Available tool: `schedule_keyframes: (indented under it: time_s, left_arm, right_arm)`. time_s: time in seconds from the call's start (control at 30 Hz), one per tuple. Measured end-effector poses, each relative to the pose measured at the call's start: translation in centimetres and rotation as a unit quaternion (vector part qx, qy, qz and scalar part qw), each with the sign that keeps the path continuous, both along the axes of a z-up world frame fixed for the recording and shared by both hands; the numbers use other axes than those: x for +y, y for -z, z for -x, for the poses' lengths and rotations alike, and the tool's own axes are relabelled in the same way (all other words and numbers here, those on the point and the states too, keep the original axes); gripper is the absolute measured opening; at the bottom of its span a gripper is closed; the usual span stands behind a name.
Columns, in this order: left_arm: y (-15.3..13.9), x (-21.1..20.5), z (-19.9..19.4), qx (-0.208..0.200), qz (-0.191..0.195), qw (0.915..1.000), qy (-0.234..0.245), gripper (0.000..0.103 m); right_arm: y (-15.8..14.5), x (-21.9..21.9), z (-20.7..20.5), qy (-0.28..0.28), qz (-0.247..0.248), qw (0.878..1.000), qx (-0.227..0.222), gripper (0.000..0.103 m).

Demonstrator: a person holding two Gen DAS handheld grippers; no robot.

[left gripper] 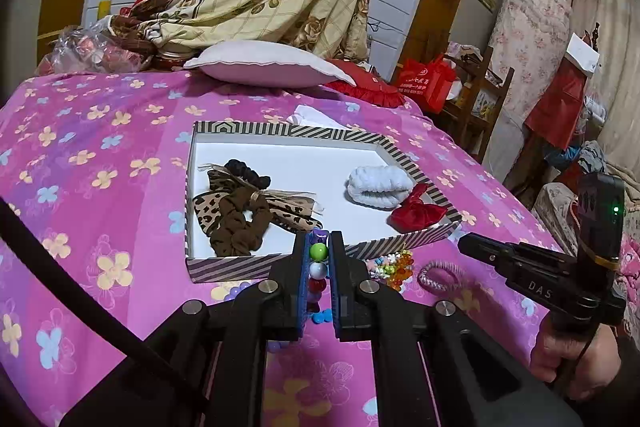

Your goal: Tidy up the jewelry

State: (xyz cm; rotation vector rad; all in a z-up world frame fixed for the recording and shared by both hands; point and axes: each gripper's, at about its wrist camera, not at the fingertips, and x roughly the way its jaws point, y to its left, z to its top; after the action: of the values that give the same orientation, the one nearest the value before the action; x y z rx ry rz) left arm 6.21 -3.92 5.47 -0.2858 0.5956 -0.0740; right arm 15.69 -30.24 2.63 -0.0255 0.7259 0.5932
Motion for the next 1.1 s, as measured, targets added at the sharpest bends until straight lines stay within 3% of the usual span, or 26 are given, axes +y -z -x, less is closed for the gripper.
schedule_keyframes:
  time_s: [0.23,0.37,0.43,0.6,0.77,0.87,1.0,1.1]
  left_arm:
    - [0.0,0.0,0.0,0.001,0.000,1.0000,-0.001,0.000]
    - [0.1,-0.1,-0.2,0.003,-0.003,1.0000,-0.001,0.000]
    - [0.1,-0.2,-0.1,0.002,-0.005,1.0000,-0.002,0.000]
    - [0.3,-0.2,-0.3,0.009,-0.003,1.0000,-0.002,0.000]
    - [0.4,-0.2,-0.4,0.007,-0.001,1.0000,-0.001,0.000]
    - [0.3,-0.2,-0.3,0.008,0.000,1.0000,-0.002,0.000]
    - [0.4,-0.2,-0.2,0.008,0.001,1.0000,-0.003,0.000]
    - [0.4,-0.1,-0.2,0.006,0.002,1.0000,-0.004,0.000]
  right_arm:
    - [-0.7,-2.4,-0.3,0.010,-0.041,0.999,0.004,0.009]
    - [0.0,-2.9,-1.1,0.025,-0.005,1.000,0.010,0.011]
    - [0.9,-3.1,-1.8,0.041,0.024,0.999,0.026,0.042]
    - [3.1,-2.6,-2.6,0.031,0.067,0.996,0.058,0.045]
    - [4.7,-1.1,-2.7,0.001,0.087,0.993,0.077,0.041]
    - [5.0,-0.1,-2.1,-0.005,0.116,0.992,0.054,0.038]
    - [4.9,-0.4,-2.2,0.001,0.125,0.991,0.049,0.008]
    - [4.5,-0.7,-1.9,0.002,0.118,0.992,0.043,0.007]
